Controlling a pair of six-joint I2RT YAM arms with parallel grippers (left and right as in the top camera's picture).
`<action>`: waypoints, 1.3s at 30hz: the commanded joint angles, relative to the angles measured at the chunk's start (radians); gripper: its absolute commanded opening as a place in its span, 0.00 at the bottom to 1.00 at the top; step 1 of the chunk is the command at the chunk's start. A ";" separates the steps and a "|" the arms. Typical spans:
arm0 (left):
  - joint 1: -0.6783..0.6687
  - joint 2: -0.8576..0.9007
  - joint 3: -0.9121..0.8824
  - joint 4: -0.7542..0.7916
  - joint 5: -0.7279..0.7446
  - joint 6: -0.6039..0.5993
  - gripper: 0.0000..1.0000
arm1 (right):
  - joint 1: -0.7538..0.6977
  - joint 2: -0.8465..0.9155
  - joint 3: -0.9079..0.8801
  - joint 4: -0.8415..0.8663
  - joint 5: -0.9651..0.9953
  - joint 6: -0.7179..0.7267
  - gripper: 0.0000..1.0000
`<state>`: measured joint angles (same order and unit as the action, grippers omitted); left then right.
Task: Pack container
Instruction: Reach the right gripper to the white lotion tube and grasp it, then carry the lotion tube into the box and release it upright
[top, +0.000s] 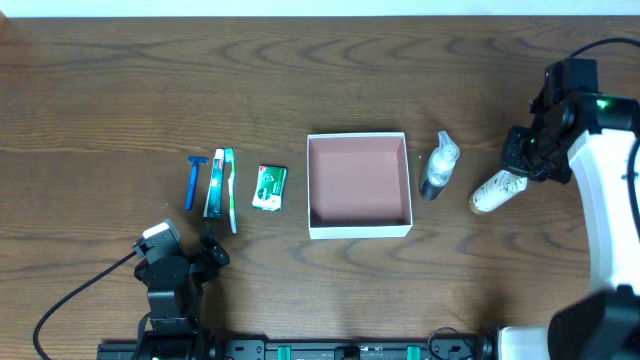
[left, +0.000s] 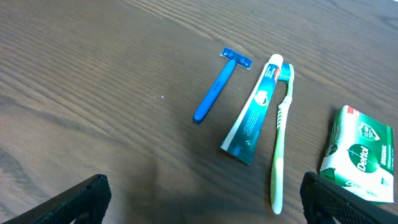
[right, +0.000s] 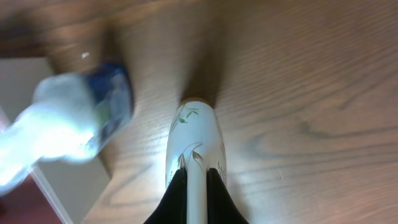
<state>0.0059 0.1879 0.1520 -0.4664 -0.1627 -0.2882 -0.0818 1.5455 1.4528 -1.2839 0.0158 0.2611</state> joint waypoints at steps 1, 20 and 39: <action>0.006 -0.007 -0.018 -0.002 -0.002 -0.002 0.98 | 0.077 -0.156 0.128 -0.043 -0.009 -0.037 0.01; 0.006 -0.007 -0.018 -0.002 -0.002 -0.002 0.98 | 0.533 -0.072 0.364 -0.039 0.007 0.039 0.01; 0.006 -0.007 -0.018 -0.002 -0.002 -0.002 0.98 | 0.528 0.346 0.364 0.084 0.014 0.110 0.08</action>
<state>0.0059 0.1879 0.1520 -0.4664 -0.1627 -0.2882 0.4377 1.9068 1.8046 -1.1999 0.0196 0.3496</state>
